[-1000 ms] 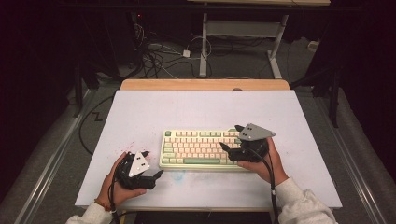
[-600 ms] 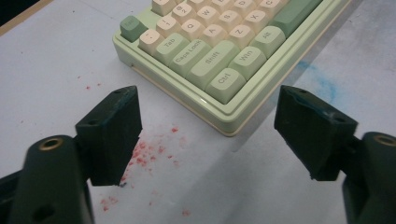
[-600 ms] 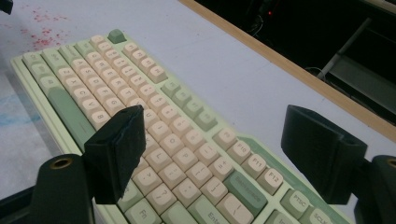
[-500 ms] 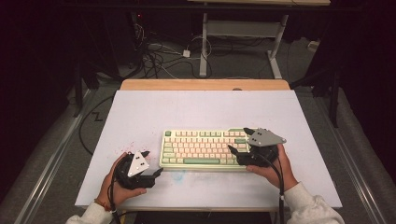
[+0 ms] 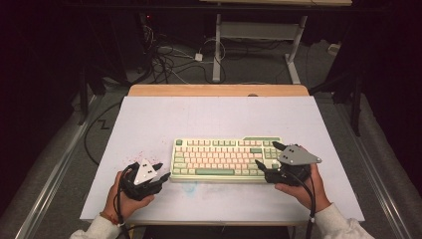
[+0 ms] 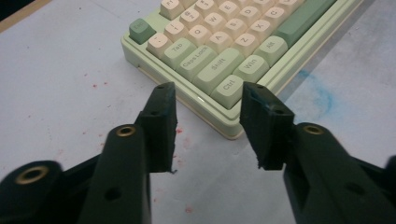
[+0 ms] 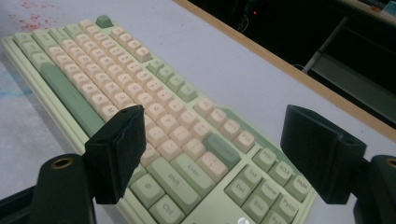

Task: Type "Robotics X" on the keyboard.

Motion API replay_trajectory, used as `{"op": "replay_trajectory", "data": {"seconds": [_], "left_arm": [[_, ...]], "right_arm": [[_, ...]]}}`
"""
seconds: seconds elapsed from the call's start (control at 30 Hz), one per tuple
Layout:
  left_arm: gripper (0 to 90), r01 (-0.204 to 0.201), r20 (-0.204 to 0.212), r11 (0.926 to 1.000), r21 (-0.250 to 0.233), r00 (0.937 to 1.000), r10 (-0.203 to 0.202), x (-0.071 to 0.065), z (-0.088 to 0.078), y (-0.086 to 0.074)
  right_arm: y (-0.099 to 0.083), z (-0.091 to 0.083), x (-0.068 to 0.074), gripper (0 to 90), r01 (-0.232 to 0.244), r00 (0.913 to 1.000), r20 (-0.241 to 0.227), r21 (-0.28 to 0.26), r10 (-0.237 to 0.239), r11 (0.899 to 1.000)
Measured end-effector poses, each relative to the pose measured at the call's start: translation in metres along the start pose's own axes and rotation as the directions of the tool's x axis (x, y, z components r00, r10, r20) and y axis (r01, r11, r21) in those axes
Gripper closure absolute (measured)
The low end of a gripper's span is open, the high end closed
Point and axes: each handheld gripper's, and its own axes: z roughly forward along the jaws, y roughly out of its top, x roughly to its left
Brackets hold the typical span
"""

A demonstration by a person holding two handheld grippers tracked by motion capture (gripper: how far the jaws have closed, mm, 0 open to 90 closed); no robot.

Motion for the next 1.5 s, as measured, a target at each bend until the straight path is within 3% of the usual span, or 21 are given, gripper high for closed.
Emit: {"op": "replay_trajectory", "data": {"seconds": [0.43, 0.53, 1.03, 1.5], "left_arm": [[86.4, 0.005, 0.018, 0.9991, 0.042, 0.9998, -0.005, 0.004, -0.002, 0.005], [87.2, 0.011, 0.031, 0.9985, 0.054, 0.9995, -0.012, 0.006, -0.002, 0.008], [87.1, -0.034, 0.08, 0.9949, 0.095, 0.9964, 0.026, 0.001, 0.007, 0.034], [87.0, -0.092, 0.14, 0.9911, 0.096, 0.9871, 0.078, -0.01, 0.027, 0.062]], "right_arm": [[-0.026, -0.019, -0.004, 22.2, -0.006, 0.9994, 0.034, 0.017, 0.005, 1.0], [-0.032, -0.022, -0.004, 22.2, -0.008, 0.9993, 0.037, 0.028, 0.007, 1.0], [-0.045, -0.031, -0.005, 22.0, -0.03, 0.9987, 0.043, 0.043, 0.028, 0.999], [-0.047, -0.029, 0.0, 21.8, -0.022, 0.9993, 0.03, 0.062, 0.02, 0.998]]}}
